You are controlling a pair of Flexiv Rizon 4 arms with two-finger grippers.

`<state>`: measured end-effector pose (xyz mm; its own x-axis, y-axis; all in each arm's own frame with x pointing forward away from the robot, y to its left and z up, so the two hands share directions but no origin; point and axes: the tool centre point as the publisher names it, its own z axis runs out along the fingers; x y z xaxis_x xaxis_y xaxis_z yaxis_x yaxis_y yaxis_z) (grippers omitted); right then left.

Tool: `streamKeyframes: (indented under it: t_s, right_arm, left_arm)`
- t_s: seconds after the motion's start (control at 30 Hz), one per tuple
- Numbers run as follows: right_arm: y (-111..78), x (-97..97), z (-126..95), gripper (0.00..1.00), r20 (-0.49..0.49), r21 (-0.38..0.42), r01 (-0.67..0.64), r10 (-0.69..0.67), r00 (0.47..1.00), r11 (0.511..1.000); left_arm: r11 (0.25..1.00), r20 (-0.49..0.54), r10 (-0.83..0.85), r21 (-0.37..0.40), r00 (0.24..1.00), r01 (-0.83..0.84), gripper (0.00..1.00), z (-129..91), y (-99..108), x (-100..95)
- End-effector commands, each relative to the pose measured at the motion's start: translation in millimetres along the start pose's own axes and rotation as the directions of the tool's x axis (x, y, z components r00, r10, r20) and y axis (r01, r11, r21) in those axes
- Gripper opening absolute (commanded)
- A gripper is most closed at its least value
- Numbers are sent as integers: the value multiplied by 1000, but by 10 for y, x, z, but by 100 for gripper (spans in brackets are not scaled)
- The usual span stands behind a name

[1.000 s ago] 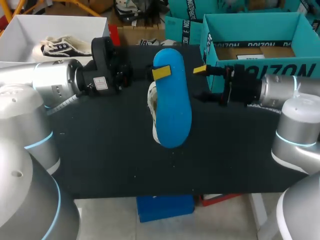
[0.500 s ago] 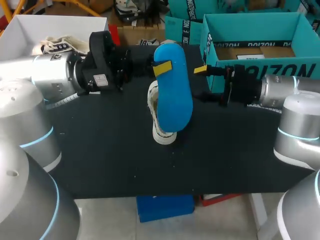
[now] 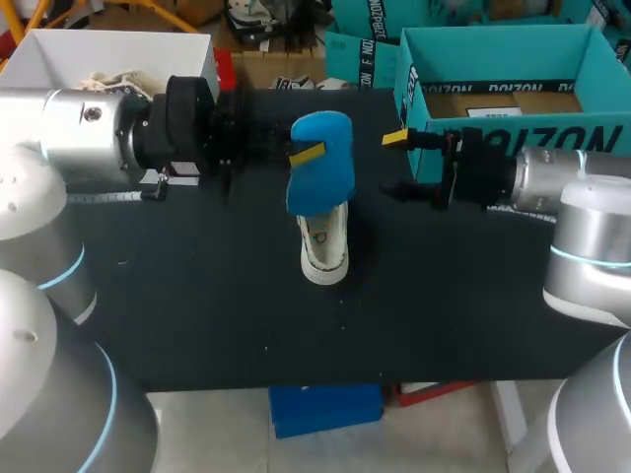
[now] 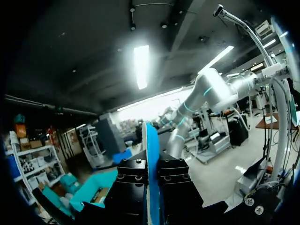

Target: Take the shoe out of the shoebox, open the shoe tongue, remove and reinsert the insole, then place the shoe into the shoebox

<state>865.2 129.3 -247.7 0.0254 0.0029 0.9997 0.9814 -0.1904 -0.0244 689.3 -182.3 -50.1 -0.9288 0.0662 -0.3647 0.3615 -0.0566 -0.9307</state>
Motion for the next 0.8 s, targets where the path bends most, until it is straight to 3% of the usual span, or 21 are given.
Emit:
streamKeyframes:
  t_s: [0.03,0.53,0.63,0.7,0.8]
  right_arm:
    - [-1,-6,18,100,1,-3,0,0,1000,1000]
    - [-1,-6,18,100,1,-3,0,0,1000,1000]
    - [-1,-6,18,100,1,-3,0,0,1000,1000]
    - [-1,-6,18,100,1,-3,0,0,1000,1000]
    - [-1,-6,18,100,1,-3,0,0,1000,1000]
  left_arm:
    - [849,-47,509,-138,860,-510,0,-121,153,113]
    - [680,-196,702,-100,685,-726,0,-275,666,99]
    - [690,-179,700,-78,691,-720,0,-307,729,111]
    - [775,-113,621,-54,775,-629,0,-334,728,82]
    - [775,-113,621,-54,775,-629,0,-334,728,82]
